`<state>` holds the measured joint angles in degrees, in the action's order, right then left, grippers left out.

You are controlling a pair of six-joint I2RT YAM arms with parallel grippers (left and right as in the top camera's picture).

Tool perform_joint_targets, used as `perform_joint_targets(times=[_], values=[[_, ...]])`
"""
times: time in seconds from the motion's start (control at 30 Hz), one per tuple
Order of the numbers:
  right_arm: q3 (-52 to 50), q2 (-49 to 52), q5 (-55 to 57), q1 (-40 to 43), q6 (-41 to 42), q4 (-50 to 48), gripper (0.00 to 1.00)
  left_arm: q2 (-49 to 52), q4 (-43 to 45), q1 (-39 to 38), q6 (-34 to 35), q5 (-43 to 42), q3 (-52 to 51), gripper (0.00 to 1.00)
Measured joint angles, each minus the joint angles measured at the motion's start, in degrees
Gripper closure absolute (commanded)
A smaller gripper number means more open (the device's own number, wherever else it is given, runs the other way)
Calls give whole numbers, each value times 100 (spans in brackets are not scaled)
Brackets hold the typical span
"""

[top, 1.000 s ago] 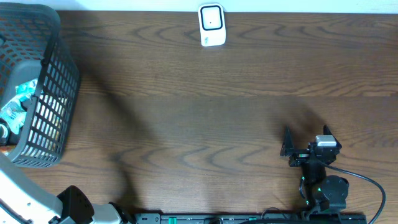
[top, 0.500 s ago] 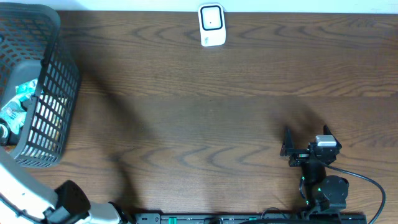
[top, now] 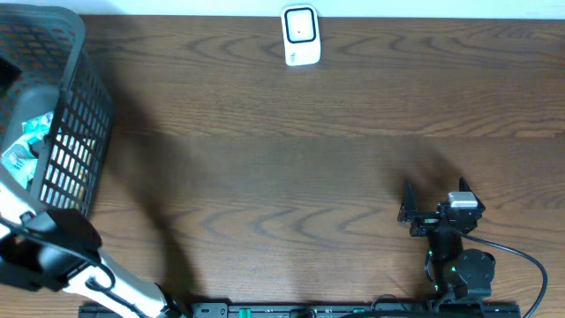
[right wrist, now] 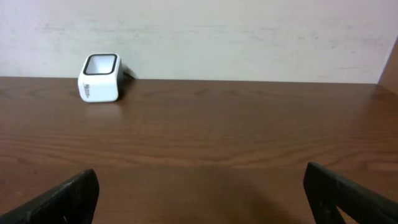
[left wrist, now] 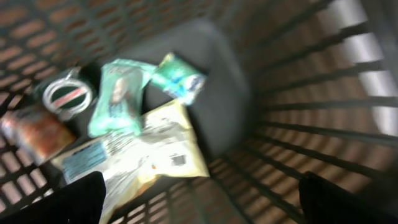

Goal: Scan the item barcode
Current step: 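Lower the left gripper into the basket and grasp the white-yellow snack bag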

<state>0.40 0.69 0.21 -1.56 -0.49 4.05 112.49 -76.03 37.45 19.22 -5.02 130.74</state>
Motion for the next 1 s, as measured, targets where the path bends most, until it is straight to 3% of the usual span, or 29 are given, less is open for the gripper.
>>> perform_joint_targets(times=[0.33, 0.67, 1.0], values=[[0, 0, 0, 0, 0, 0, 1, 966, -861, 0, 127, 286, 0, 2], [0, 0, 0, 0, 0, 0, 1, 1587, -1388, 0, -850, 369, -17, 2], [0, 0, 0, 0, 0, 0, 1, 1591, -1290, 2, -1073, 570, -179, 2]])
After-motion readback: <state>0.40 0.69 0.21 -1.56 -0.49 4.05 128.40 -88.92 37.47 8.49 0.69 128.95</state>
